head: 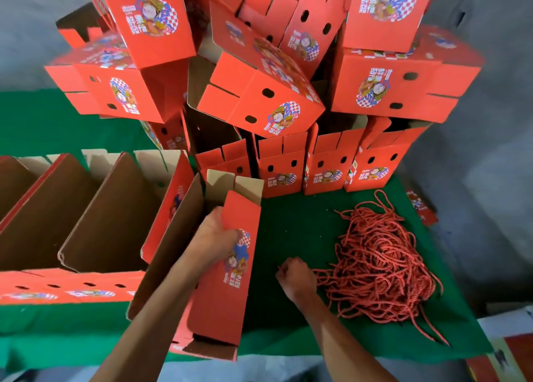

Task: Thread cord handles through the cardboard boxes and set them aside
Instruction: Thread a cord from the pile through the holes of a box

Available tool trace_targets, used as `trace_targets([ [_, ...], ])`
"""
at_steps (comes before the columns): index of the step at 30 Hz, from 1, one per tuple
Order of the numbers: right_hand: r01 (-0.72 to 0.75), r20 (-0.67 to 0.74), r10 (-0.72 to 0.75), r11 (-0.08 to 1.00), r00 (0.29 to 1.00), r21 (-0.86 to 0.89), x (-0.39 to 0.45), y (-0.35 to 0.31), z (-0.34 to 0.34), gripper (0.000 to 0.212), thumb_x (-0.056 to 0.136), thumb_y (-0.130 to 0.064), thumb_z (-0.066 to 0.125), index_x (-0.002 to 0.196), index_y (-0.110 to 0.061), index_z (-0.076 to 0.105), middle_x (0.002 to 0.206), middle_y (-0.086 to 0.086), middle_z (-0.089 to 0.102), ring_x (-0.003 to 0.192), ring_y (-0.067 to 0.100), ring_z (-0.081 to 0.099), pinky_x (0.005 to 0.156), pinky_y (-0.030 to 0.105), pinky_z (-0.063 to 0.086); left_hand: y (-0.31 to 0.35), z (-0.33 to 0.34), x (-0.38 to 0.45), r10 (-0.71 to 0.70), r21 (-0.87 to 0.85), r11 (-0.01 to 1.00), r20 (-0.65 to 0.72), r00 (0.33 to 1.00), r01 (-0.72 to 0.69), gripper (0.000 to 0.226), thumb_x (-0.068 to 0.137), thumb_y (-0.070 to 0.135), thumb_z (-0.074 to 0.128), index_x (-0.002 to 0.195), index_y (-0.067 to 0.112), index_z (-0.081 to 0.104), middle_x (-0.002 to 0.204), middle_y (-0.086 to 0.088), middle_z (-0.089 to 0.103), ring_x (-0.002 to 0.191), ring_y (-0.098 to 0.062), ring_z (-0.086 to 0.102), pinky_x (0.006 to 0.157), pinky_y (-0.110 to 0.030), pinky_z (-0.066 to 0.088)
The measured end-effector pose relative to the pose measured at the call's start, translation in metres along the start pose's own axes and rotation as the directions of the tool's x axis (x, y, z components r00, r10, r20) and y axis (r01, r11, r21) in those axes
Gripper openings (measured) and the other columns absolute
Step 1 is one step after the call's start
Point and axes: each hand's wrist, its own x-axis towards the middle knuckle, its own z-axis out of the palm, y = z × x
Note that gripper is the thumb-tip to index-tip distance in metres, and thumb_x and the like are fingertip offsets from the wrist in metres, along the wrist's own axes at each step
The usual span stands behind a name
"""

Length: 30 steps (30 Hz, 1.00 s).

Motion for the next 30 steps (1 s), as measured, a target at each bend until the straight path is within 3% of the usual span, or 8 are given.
trace_targets([
  [5, 0.276, -0.170, -0.232, 0.909, 0.958, 0.313, -0.010, -0.008, -0.022, 0.017, 0.096, -0.036, 0.065, 0.091, -0.023, 0.075, 0.096, -0.007, 0.072, 0.090, 0.011, 0.067, 0.080, 0.035, 0.054, -0.005, -0.026, -0.002, -0.021, 0.007, 1.000, 0.102, 0.995, 0.021, 0.031, 0.085, 0.012, 0.071, 0.108, 0.031, 0.061, 0.089, 0.002, 0.077, 0.077, -0.015, 0.076, 0.065, -0.034, 0.061],
  [8, 0.147, -0.020, -0.191, 0.677, 0.981, 0.721, -0.024, -0.038, -0.045, 0.026, 0.094, -0.048, 0.070, 0.096, -0.024, 0.079, 0.088, -0.008, 0.077, 0.083, 0.009, 0.072, 0.081, 0.035, 0.060, -0.009, -0.035, -0.002, -0.062, -0.033, 0.997, 0.204, 0.977, 0.070, 0.033, 0.085, 0.009, 0.072, 0.112, 0.026, 0.063, 0.088, -0.001, 0.079, 0.077, -0.023, 0.078, 0.064, -0.039, 0.061],
  [10, 0.131, -0.050, -0.158, 0.562, 0.986, 0.817, -0.031, -0.051, -0.053, 0.022, 0.096, -0.036, 0.072, 0.095, -0.015, 0.080, 0.081, -0.002, 0.075, 0.074, 0.018, 0.069, 0.076, 0.045, 0.056, -0.009, -0.036, -0.001, -0.090, -0.083, 0.990, 0.238, 0.967, 0.113, 0.033, 0.082, 0.009, 0.073, 0.113, 0.017, 0.064, 0.089, -0.010, 0.079, 0.078, -0.032, 0.078, 0.069, -0.045, 0.062],
  [12, 0.156, -0.080, -0.170, 0.499, 0.982, 0.853, -0.040, -0.055, -0.060, 0.021, 0.096, -0.037, 0.072, 0.093, -0.018, 0.080, 0.082, -0.002, 0.077, 0.073, 0.017, 0.070, 0.068, 0.035, 0.053, -0.008, -0.037, -0.001, -0.119, -0.120, 0.980, 0.281, 0.952, 0.158, 0.044, 0.072, 0.017, 0.073, 0.115, 0.010, 0.064, 0.092, -0.016, 0.078, 0.081, -0.037, 0.077, 0.072, -0.048, 0.063],
  [16, 0.156, -0.071, -0.167, 0.583, 0.983, 0.798, -0.053, -0.050, -0.064, 0.023, 0.097, -0.039, 0.066, 0.086, -0.020, 0.073, 0.068, -0.018, 0.068, 0.059, -0.002, 0.060, 0.054, 0.016, 0.042, -0.012, -0.036, -0.004, -0.167, -0.197, 0.949, 0.350, 0.922, 0.246, 0.057, 0.064, 0.024, 0.074, 0.117, 0.004, 0.066, 0.099, -0.023, 0.076, 0.083, -0.041, 0.076, 0.069, -0.046, 0.062],
  [22, 0.185, -0.008, -0.261, 0.664, 0.965, 0.724, -0.051, -0.048, -0.059, 0.023, 0.099, -0.032, 0.060, 0.087, -0.013, 0.063, 0.077, 0.016, 0.060, 0.055, 0.012, 0.045, 0.053, 0.031, 0.034, -0.021, -0.035, -0.007, -0.202, -0.195, 0.946, 0.272, 0.941, 0.260, 0.051, 0.082, 0.028, 0.069, 0.122, -0.003, 0.066, 0.121, -0.030, 0.068, 0.117, -0.052, 0.062, 0.100, -0.068, 0.049],
  [27, 0.195, 0.000, -0.273, 0.685, 0.962, 0.702, -0.045, -0.053, -0.057, 0.024, 0.091, -0.034, 0.062, 0.083, -0.012, 0.063, 0.070, 0.013, 0.060, 0.051, 0.011, 0.044, 0.052, 0.032, 0.032, -0.018, -0.032, -0.010, -0.251, -0.267, 0.908, 0.269, 0.930, 0.322, 0.050, 0.096, 0.035, 0.062, 0.131, 0.000, 0.063, 0.127, -0.026, 0.067, 0.120, -0.045, 0.064, 0.104, -0.060, 0.051],
  [30, 0.209, -0.002, -0.288, 0.691, 0.958, 0.692, -0.042, -0.051, -0.057, 0.024, 0.090, -0.034, 0.063, 0.081, -0.012, 0.063, 0.070, 0.013, 0.061, 0.052, 0.013, 0.045, 0.053, 0.033, 0.033, -0.013, -0.031, -0.012, -0.287, -0.281, 0.880, 0.324, 0.901, 0.382, 0.050, 0.098, 0.045, 0.058, 0.126, 0.005, 0.066, 0.116, -0.023, 0.073, 0.104, -0.041, 0.072, 0.091, -0.053, 0.059],
])
